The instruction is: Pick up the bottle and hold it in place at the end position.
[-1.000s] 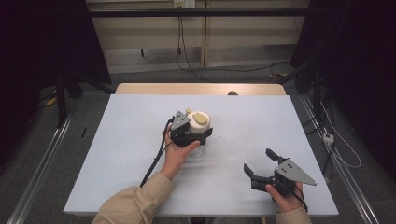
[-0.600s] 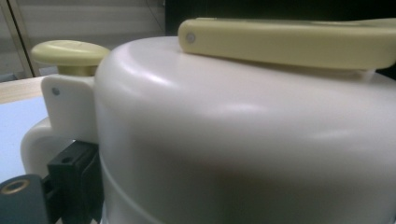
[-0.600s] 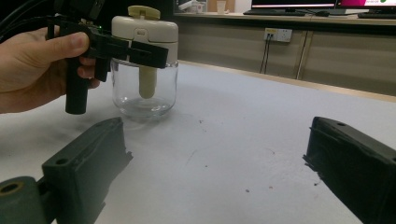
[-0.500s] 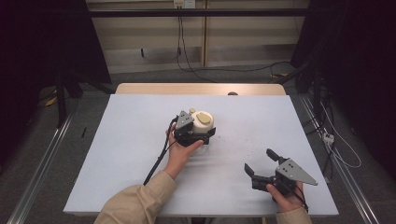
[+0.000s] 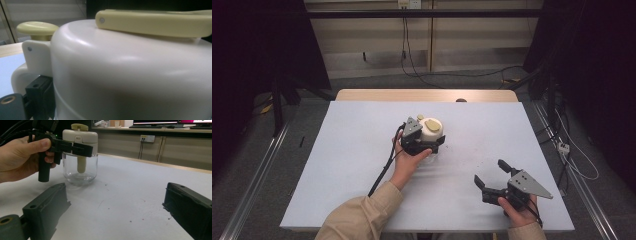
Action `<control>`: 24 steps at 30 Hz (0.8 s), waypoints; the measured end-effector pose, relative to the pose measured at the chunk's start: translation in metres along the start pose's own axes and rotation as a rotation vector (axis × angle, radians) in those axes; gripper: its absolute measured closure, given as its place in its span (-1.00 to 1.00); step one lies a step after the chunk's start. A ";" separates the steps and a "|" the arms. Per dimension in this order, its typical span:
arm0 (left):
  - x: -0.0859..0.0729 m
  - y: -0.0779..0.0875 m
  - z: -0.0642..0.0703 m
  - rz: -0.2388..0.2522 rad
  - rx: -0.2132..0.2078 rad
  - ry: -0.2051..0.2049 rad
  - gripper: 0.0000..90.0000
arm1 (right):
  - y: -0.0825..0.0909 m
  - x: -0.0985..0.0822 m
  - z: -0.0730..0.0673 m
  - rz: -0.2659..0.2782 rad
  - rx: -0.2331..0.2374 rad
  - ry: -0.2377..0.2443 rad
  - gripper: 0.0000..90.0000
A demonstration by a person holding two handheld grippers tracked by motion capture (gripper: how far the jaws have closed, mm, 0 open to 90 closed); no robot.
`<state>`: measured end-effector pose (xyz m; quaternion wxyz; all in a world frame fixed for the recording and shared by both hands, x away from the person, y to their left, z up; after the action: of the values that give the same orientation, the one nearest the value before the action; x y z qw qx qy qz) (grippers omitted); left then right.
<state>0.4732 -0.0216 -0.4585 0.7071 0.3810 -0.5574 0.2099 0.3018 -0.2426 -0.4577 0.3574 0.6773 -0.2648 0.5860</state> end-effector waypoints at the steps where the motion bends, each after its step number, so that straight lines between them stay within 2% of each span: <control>1: -0.001 0.000 0.000 0.000 0.002 -0.001 -0.87 | 0.000 0.000 0.000 0.000 0.000 0.000 -0.90; 3: -0.002 -0.001 0.001 -0.005 0.003 0.004 -0.87 | 0.000 0.000 0.000 -0.001 -0.001 0.000 -0.90; 11: -0.007 -0.003 0.002 -0.014 0.002 -0.021 -0.87 | 0.000 0.000 0.000 -0.002 0.002 0.002 -0.90; 17: -0.008 -0.003 0.000 -0.011 0.002 -0.003 -0.87 | 0.000 -0.001 0.000 -0.004 0.001 0.005 -0.90; 24: -0.010 0.000 0.001 -0.009 -0.004 -0.026 -0.87 | -0.002 -0.001 0.000 -0.008 -0.002 0.004 -0.90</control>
<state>0.4699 -0.0209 -0.4677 0.7016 0.3846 -0.5653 0.2005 0.3032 -0.2414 -0.4590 0.3612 0.6768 -0.2618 0.5856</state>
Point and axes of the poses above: each handheld gripper's, and its own axes: y roughly backward along the jaws, x roughly out of its top, z roughly to its right, the point moved 5 cm from there along -y, roughly forward along the jaws, and after that the axes turned 12 degrees about x, right-handed, at the moved point
